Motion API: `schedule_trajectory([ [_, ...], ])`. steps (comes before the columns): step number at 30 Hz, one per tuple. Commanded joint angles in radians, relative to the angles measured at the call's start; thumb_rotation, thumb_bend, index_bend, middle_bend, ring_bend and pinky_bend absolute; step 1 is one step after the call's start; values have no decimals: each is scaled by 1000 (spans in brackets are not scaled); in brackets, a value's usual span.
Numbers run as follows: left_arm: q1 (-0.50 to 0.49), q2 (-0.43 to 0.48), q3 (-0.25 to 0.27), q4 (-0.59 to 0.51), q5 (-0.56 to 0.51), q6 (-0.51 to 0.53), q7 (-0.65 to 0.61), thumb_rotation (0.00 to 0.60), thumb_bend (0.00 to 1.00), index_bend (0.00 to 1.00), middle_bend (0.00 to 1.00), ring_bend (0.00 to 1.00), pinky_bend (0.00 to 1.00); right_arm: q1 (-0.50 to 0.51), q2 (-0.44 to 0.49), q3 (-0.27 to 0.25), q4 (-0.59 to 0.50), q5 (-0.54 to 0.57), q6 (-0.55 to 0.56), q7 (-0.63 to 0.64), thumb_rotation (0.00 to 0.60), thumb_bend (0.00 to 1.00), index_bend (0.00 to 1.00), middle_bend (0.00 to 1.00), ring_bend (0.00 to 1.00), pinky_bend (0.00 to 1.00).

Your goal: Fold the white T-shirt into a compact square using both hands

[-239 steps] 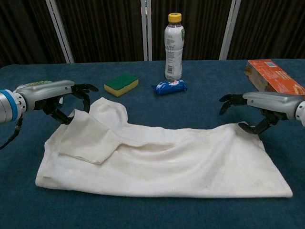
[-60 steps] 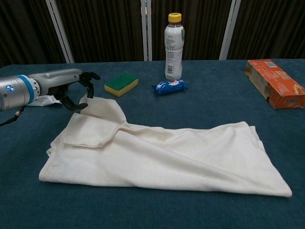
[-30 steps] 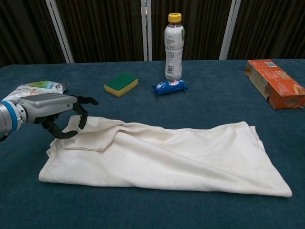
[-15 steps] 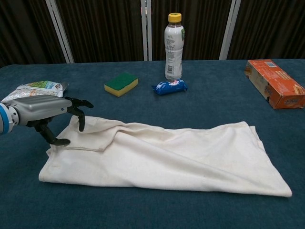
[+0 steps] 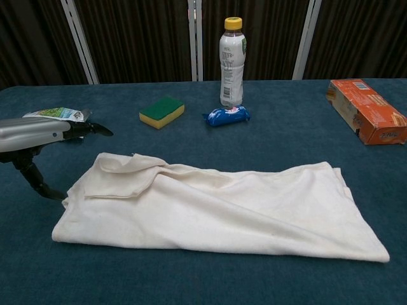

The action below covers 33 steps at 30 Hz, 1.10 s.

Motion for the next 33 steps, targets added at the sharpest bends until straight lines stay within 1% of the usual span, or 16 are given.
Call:
schedule_trajectory([
  [1,-3,12,-10,-29,-5,-10,-40,600,120,0,0,0,0,-1,3,-1,-5,-5,5,0,600,374,77,0,0,0],
  [2,-7,14,-13,-33,-8,-18,-44,600,170,0,0,0,0,-2,3,-1,-6,-6,6,-1,600,374,77,0,0,0],
  [4,-15,11,-22,-41,-19,-33,-53,587,315,14,0,0,0,-3,4,-2,-9,-8,9,-2,600,374,77,0,0,0],
  [6,-27,2,-35,-53,-44,-62,-64,573,404,51,0,0,0,-3,6,-2,-13,-11,13,-3,600,373,77,0,0,0],
  [10,-52,-27,-58,-62,-113,-117,-25,569,517,115,0,0,0,-6,8,-2,-15,-13,18,-1,600,374,77,0,0,0],
  [13,-62,-43,-68,-64,-153,-136,11,571,540,159,0,0,0,-7,10,-2,-14,-12,20,2,600,374,77,0,0,0],
  [16,-76,-65,-84,-63,-202,-151,55,571,550,167,0,0,0,-8,12,-1,-9,-9,22,10,600,374,77,0,0,0],
  [19,-84,-73,-89,-74,-228,-154,87,570,560,184,0,0,0,-9,13,1,-5,-7,24,17,600,374,77,0,0,0],
  [27,-92,-86,-81,-105,-270,-166,140,571,571,194,0,0,0,-8,17,5,-1,-6,28,31,600,374,77,0,0,0],
  [33,-85,-77,-49,-145,-247,-169,153,578,571,196,0,0,0,-10,20,7,0,-5,33,36,600,374,77,0,0,0],
])
